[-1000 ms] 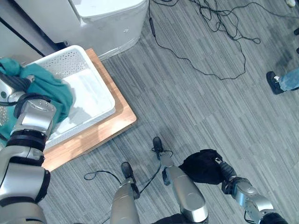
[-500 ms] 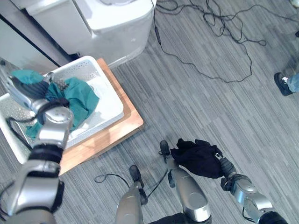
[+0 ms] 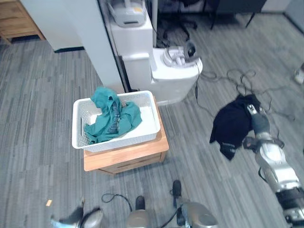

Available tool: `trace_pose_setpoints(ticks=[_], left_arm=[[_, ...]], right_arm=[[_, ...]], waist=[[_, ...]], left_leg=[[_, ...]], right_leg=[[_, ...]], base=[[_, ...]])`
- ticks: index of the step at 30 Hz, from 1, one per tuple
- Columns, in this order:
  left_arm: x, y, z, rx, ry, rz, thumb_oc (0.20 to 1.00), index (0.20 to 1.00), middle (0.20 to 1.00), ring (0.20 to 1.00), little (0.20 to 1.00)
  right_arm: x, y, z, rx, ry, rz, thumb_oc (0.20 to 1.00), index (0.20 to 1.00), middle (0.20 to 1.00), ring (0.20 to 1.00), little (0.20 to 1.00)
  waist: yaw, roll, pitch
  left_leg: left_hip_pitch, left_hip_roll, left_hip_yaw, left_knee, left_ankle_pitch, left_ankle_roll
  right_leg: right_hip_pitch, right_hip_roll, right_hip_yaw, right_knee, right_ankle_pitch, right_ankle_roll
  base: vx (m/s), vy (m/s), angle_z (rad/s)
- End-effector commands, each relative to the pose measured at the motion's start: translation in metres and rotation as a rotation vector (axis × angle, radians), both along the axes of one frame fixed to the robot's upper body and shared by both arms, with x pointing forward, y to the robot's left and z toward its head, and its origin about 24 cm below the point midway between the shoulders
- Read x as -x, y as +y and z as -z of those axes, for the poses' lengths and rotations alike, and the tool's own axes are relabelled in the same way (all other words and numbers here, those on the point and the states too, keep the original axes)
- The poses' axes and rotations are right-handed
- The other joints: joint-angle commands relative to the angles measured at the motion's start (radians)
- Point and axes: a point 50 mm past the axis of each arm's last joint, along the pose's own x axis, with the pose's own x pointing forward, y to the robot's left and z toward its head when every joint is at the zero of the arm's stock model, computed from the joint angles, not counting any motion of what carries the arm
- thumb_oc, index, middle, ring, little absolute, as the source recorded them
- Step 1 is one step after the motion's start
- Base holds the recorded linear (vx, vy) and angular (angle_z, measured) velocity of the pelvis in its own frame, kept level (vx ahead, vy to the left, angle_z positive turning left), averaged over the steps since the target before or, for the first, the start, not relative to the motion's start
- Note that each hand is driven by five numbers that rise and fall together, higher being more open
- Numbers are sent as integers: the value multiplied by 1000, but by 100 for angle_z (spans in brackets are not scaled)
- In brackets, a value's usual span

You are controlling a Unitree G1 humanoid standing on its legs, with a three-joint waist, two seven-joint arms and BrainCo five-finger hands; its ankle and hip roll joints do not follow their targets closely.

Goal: Tidy up the quilt and then pick up the clothes from the bed and put them into the laundry hamper.

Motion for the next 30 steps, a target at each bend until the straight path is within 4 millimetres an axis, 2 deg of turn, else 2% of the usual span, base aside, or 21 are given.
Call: trace_pose_setpoints(ticks=[1, 2, 3, 6, 8, 10, 11, 15, 18, 19, 20, 26, 30], left_arm=[[15, 15, 5, -1, 273, 244, 1000, 1000, 1000, 1000, 1000], [19, 14, 7, -2, 301, 256, 1000, 1000, 1000, 1000, 1000], [40, 11, 14, 72, 408, 288, 1000, 1000, 1000, 1000, 1000], [53, 9, 19, 136, 460, 327, 1000, 1000, 1000, 1000, 1000], [46, 14, 18, 141, 469, 411, 1000, 1000, 1000, 1000, 1000], [40, 16, 17, 143, 463, 439, 1000, 1000, 1000, 1000, 1000], [32, 20, 15, 135, 438, 466, 1000, 1000, 1000, 1000, 1000], [21, 25, 11, 133, 395, 485, 1000, 1000, 1000, 1000, 1000], [2, 27, 8, 141, 326, 514, 1000, 1000, 1000, 1000, 1000], [1, 26, 8, 140, 323, 515, 1000, 1000, 1000, 1000, 1000], [-6, 25, 7, 145, 302, 517, 1000, 1000, 1000, 1000, 1000], [-7, 23, 7, 151, 278, 514, 1000, 1000, 1000, 1000, 1000], [-7, 25, 7, 153, 234, 458, 1000, 1000, 1000, 1000, 1000]], right_arm=[[-17, 24, -39, 89, -98, -75, 200, 200, 200, 200, 200], [-19, 27, -41, 97, -100, -83, 200, 200, 200, 200, 200], [-27, 32, -51, 108, -110, -109, 200, 200, 200, 200, 200], [-38, 38, -63, 140, -142, -130, 200, 200, 200, 200, 200], [-50, 50, -76, 162, -187, -146, 200, 200, 200, 200, 200], [-54, 55, -80, 172, -204, -153, 200, 200, 200, 200, 200], [-59, 63, -87, 186, -235, -154, 200, 200, 200, 200, 200], [-63, 76, -94, 199, -270, -161, 200, 200, 200, 200, 200], [-68, 98, -105, 199, -317, -195, 200, 200, 200, 200, 200], [-68, 99, -106, 200, -317, -197, 200, 200, 200, 200, 200], [-70, 108, -106, 216, -319, -200, 200, 200, 200, 200, 200], [-74, 124, -100, 251, -328, -222, 200, 200, 200, 200, 200], [-71, 146, -101, 265, -364, -286, 200, 200, 200, 200, 200]], waist=[[48, -48, -47], [51, -49, -48], [64, -52, -51], [83, -53, -41], [113, -56, -9], [126, -57, 9], [146, -58, 37], [169, -61, 69], [204, -76, 124], [205, -77, 125], [217, -82, 146], [253, -96, 186], [273, -108, 203]], left_leg=[[-90, 0, -44, 39, -26, 37], [-87, 1, -44, 37, -24, 37], [-79, 7, -45, 28, -18, 34], [-81, 8, -49, 29, -15, 34], [-105, 9, -55, 44, -16, 35], [-118, 10, -58, 51, -15, 34], [-138, 10, -66, 54, -12, 34], [-164, 9, -76, 55, -5, 33], [-218, 5, -94, 70, 3, 32], [-220, 4, -94, 71, 3, 32], [-241, 5, -95, 78, 6, 33], [-284, 5, -111, 76, 20, 30], [-309, 6, -128, 83, 22, 29]], right_leg=[[114, -101, -34, 9, -114, 122], [116, -102, -37, 10, -113, 123], [117, -106, -51, 12, -111, 130], [110, -113, -70, 19, -108, 136], [94, -119, -93, 25, -102, 141], [87, -122, -104, 26, -97, 143], [72, -125, -118, 25, -90, 145], [56, -127, -136, 21, -81, 148], [26, -132, -156, 15, -62, 152], [25, -132, -156, 14, -61, 152], [16, -132, -161, 8, -54, 152], [-4, -126, -181, -6, -43, 153], [-16, -120, -187, -5, -42, 148]], base=[[121, -22, 17], [136, 28, 19], [94, 42, 12], [51, 68, 9], [-42, 44, 24], [-88, 15, 12], [-106, 16, 13], [-97, 15, 25], [-99, 57, 17], [-73, 42, 19], [-52, 28, 17], [-46, 27, 17], [-15, 38, 20]])
